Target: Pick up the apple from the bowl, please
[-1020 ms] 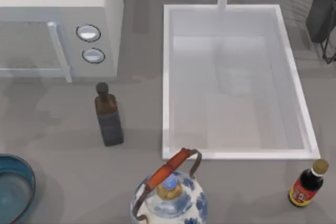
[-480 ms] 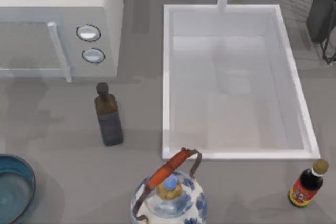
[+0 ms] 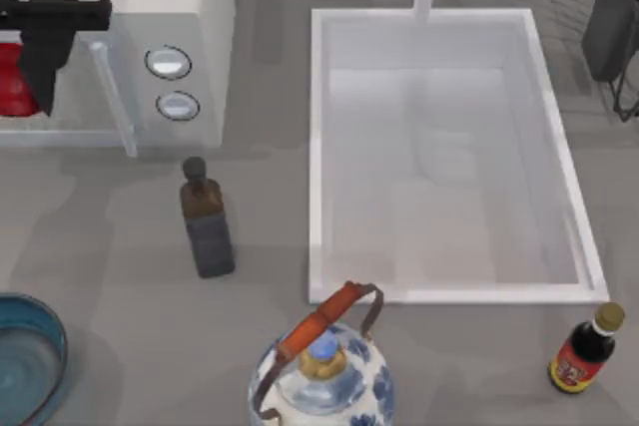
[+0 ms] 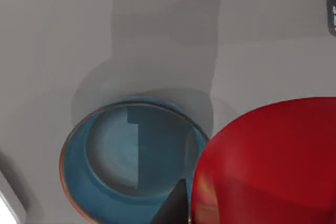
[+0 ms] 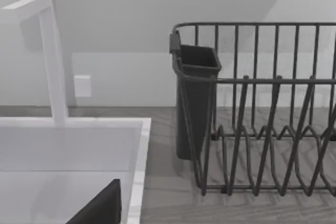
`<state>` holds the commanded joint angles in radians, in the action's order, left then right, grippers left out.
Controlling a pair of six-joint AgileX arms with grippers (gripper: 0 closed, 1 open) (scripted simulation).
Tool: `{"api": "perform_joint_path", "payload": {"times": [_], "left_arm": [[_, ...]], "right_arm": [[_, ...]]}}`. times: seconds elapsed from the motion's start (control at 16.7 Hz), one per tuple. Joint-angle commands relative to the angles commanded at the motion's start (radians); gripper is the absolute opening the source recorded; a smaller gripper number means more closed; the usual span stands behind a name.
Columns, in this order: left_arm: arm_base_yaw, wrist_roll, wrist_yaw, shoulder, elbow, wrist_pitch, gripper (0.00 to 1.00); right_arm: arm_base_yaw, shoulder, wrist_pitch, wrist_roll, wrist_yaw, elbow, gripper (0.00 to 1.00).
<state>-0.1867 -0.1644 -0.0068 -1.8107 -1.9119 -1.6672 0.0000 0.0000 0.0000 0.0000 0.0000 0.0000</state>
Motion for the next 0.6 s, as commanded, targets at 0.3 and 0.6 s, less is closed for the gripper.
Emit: {"api": "perform_joint_path", "payload": {"times": [0.3, 0.6], "left_arm": [[-0.193, -0.187, 0.008, -0.325, -0.219, 0.083, 0.00], [-0.252, -0.245, 0.010, -0.400, -0.282, 0.113, 0.00]], "right_arm": [[0.000, 0.000, 0.000, 0.000, 0.000, 0.000, 1.00], [0.000, 0.000, 0.000, 0.000, 0.000, 0.000, 1.00]]}}
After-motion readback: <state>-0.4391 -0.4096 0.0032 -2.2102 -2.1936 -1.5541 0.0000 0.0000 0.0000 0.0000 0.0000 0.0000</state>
